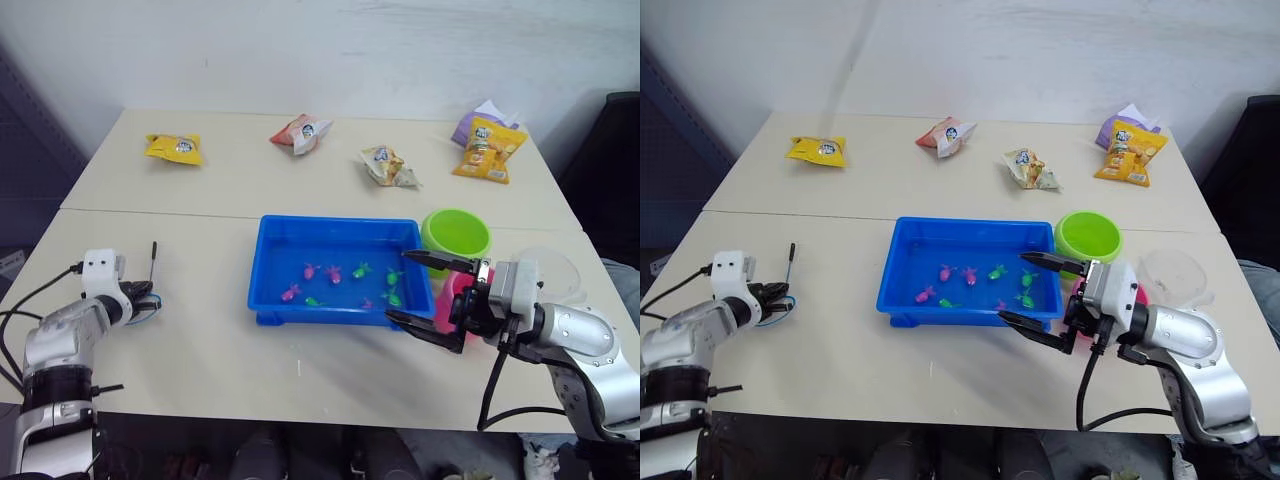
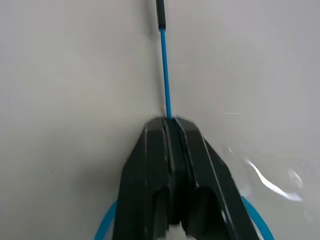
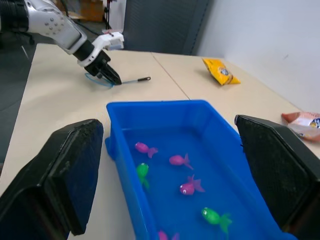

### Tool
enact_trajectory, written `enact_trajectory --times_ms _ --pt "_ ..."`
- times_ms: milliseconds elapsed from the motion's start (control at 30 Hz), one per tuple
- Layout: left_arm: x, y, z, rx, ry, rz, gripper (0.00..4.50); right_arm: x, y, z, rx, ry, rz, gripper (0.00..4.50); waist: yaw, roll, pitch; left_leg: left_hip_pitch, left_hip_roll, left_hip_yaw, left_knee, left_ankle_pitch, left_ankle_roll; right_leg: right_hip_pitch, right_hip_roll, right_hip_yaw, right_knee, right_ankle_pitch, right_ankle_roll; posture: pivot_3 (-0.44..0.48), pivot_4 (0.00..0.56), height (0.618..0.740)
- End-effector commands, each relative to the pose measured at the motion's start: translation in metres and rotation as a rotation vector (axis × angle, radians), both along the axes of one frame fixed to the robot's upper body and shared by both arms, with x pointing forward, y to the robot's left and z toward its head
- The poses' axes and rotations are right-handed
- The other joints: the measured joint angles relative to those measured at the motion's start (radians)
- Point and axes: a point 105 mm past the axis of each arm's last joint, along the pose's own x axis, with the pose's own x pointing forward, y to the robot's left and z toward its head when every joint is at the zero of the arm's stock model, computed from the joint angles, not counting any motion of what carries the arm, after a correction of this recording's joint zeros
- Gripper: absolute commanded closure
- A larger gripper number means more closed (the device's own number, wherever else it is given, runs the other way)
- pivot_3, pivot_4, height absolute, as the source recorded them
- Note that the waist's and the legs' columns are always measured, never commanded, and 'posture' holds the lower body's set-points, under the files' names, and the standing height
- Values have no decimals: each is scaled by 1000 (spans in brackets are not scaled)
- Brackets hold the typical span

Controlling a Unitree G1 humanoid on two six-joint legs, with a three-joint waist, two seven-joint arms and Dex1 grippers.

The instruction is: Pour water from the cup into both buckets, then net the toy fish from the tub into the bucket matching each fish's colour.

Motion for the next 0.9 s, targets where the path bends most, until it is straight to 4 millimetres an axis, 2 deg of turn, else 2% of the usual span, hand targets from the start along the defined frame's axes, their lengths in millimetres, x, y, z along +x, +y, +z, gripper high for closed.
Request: enact_trajectory --times_ms 33,67,100,167,233,300,400,567,667,733,800,900 --pt "-4 -30 88 100 -337 -388 4428 -9 2 14 -53 4 38 0 4 -3 2 0 0 -1 1 0 0 0 0 -1 0 0 0 0 150 738" --pt "-9 -36 101 153 -378 -471 4428 -9 2 13 -85 29 35 0 5 -3 2 -1 0 -2 1 0 0 0 0 -1 0 0 0 0 150 738" --pt "-18 -53 121 209 -458 -650 4428 -7 4 18 -97 43 40 0 6 -5 2 -1 0 -2 0 0 0 0 -1 -1 -1 0 0 0 150 738" --pt "-26 -71 137 301 -465 -848 4428 0 7 28 -130 69 15 0 4 -4 3 -1 0 -3 0 0 0 0 -1 -2 -2 0 -1 0 150 738" --pt "-28 -93 143 378 -410 -1035 4428 7 12 36 -127 142 -3 0 3 -1 4 -1 0 -3 -1 0 0 1 -2 -2 -6 1 -1 0 150 738" --pt "-34 -112 143 422 -364 -1212 4428 6 20 41 -120 213 52 0 3 2 5 -2 -1 -2 -1 -1 1 1 -3 -2 -7 1 -1 0 150 738" --pt "-44 -140 141 454 -316 -1431 4428 9 30 40 -150 286 76 0 2 4 5 -2 -2 -3 -2 -1 2 1 -4 -2 -8 1 -1 0 150 738" --pt "-53 -189 130 470 -247 -1677 4428 12 51 36 -104 413 100 0 -2 5 6 -6 0 -2 -2 -2 2 -2 -2 -4 -8 0 -2 0 150 738" --pt "-54 -206 121 466 -241 -1752 4428 9 65 23 -146 483 118 0 1 5 5 -20 0 -2 4 0 5 -12 0 -4 -3 2 0 0 150 738" --pt "-50 -221 123 451 -291 -1761 4428 10 71 17 -162 519 120 0 3 5 5 -22 -1 -2 7 1 6 -14 0 -4 1 2 1 0 150 738" --pt "-49 -229 126 425 -310 -1766 4428 12 73 16 -165 566 109 0 3 5 6 -24 -1 -2 11 1 7 -15 0 -4 2 2 2 0 150 738" --pt "-49 -232 124 422 -295 -1787 4428 13 78 18 -154 593 114 0 2 4 6 -28 -1 -2 16 0 9 -17 0 -4 3 3 3 0 150 738"
